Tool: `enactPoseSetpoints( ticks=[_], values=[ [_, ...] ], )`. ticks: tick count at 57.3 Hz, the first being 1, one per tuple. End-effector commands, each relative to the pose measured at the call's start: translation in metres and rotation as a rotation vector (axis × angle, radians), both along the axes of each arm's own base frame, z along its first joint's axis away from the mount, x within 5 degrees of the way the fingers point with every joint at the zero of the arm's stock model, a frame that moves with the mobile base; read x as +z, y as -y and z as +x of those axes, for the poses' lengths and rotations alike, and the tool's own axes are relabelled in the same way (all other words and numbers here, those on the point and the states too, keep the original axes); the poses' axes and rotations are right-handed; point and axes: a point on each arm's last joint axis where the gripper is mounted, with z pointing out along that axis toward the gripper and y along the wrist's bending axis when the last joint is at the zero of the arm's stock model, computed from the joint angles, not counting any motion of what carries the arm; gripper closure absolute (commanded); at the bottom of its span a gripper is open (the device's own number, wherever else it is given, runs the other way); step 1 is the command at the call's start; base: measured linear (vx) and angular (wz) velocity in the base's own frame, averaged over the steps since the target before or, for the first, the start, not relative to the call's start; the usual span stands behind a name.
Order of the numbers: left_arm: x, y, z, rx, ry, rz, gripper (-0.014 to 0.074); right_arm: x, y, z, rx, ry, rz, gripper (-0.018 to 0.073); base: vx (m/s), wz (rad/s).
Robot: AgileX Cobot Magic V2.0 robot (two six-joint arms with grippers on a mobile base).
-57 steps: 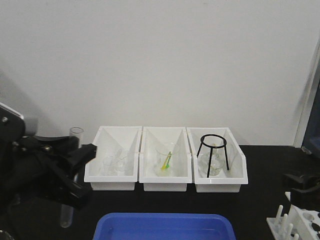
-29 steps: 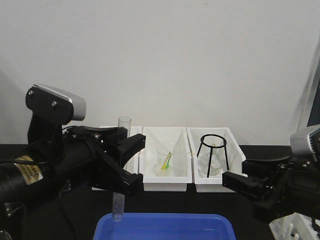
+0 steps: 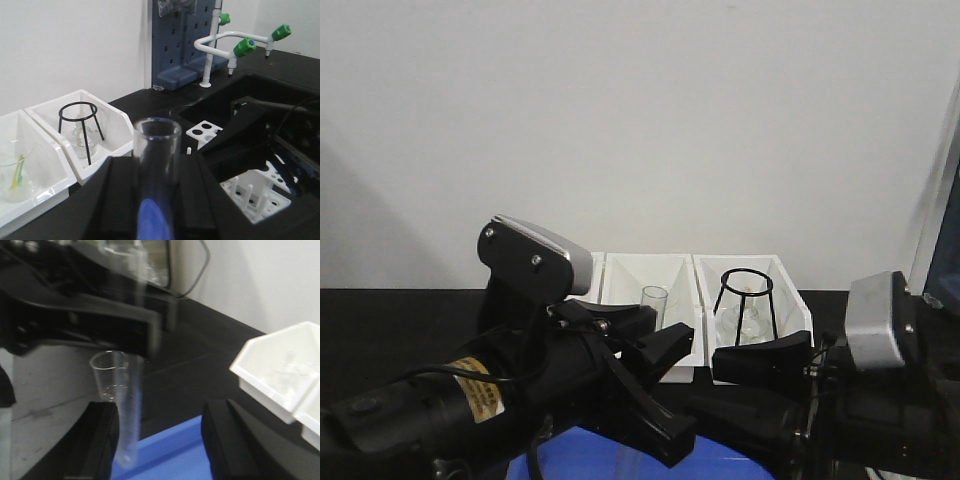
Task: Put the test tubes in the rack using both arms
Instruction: 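Close the right gripper on the test tube and open the left gripper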
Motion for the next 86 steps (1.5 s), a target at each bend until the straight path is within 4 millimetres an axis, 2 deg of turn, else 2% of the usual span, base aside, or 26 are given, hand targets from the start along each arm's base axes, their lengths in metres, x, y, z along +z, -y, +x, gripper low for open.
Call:
enactPoseSetpoints(
  ticks=[1, 8, 33, 60, 86],
  values=[
    [0.028, 0.000, -0.004, 0.008, 0.094, -0.126, 0.0619, 0.022, -0.008, -0.005, 0.033, 0.060, 0.082, 0.0131, 0.00, 0.00],
    [0.027, 0.002, -0.005, 0.001, 0.095, -0.126, 0.0619, 0.022, -0.015, -0.008, 0.049, 0.057, 0.087, 0.0131, 0.00, 0.00],
    [0.028, 0.009, -0.011, -0.025, 0.119, -0.139, 0.0619, 0.028, -0.016, -0.008, 0.055, 0.046, 0.167, 0.0131, 0.00, 0.00],
    [0.028, 0.018, -0.019, -0.058, 0.118, -0.161, 0.0619, 0.014, -0.018, 0.004, 0.054, -0.005, 0.158, 0.0131, 0.00, 0.00],
    [0.018, 0.029, -0.018, -0.068, 0.098, -0.171, 0.0619, 0.014, -0.018, 0.005, 0.048, -0.001, 0.153, 0.0145, 0.00, 0.00]
  ],
)
